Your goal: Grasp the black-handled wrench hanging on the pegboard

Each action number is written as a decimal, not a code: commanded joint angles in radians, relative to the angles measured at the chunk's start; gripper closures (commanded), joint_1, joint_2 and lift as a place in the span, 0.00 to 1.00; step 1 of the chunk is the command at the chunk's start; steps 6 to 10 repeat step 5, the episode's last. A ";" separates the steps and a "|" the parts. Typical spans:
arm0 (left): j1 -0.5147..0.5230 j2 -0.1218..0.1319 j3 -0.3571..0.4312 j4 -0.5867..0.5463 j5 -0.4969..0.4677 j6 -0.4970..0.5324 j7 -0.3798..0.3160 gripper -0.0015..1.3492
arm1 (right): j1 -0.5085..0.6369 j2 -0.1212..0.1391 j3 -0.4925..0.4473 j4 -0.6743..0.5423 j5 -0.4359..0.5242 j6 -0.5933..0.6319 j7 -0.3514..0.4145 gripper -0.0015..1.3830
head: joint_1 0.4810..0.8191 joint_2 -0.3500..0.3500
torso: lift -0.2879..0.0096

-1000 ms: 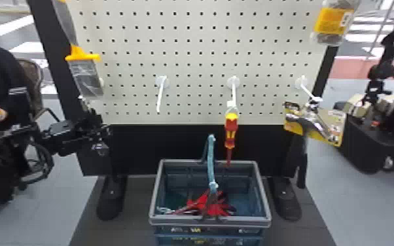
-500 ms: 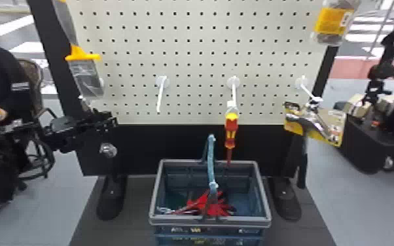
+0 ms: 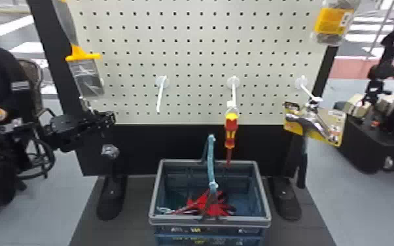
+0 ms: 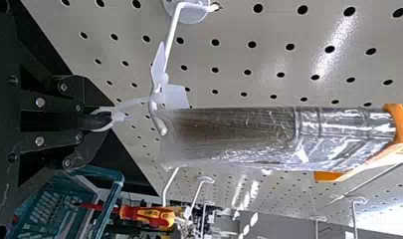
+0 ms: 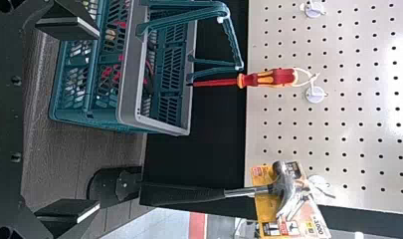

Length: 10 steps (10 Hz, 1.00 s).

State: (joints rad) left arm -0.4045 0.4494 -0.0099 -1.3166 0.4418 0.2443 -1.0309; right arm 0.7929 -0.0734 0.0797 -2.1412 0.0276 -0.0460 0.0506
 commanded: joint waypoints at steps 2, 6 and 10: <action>0.001 0.000 -0.005 0.000 0.000 0.003 0.000 0.91 | 0.000 0.001 0.000 0.000 0.000 0.000 0.000 0.08 | 0.20 0.50 | 0.63; 0.001 0.002 -0.009 0.000 0.002 0.006 0.002 0.91 | 0.000 0.001 0.000 0.002 0.000 0.000 0.000 0.08 | 0.20 0.50 | 0.63; 0.001 0.002 -0.009 0.000 0.002 0.006 0.002 0.91 | 0.000 0.001 0.000 0.002 0.000 0.000 0.000 0.08 | 0.20 0.50 | 0.63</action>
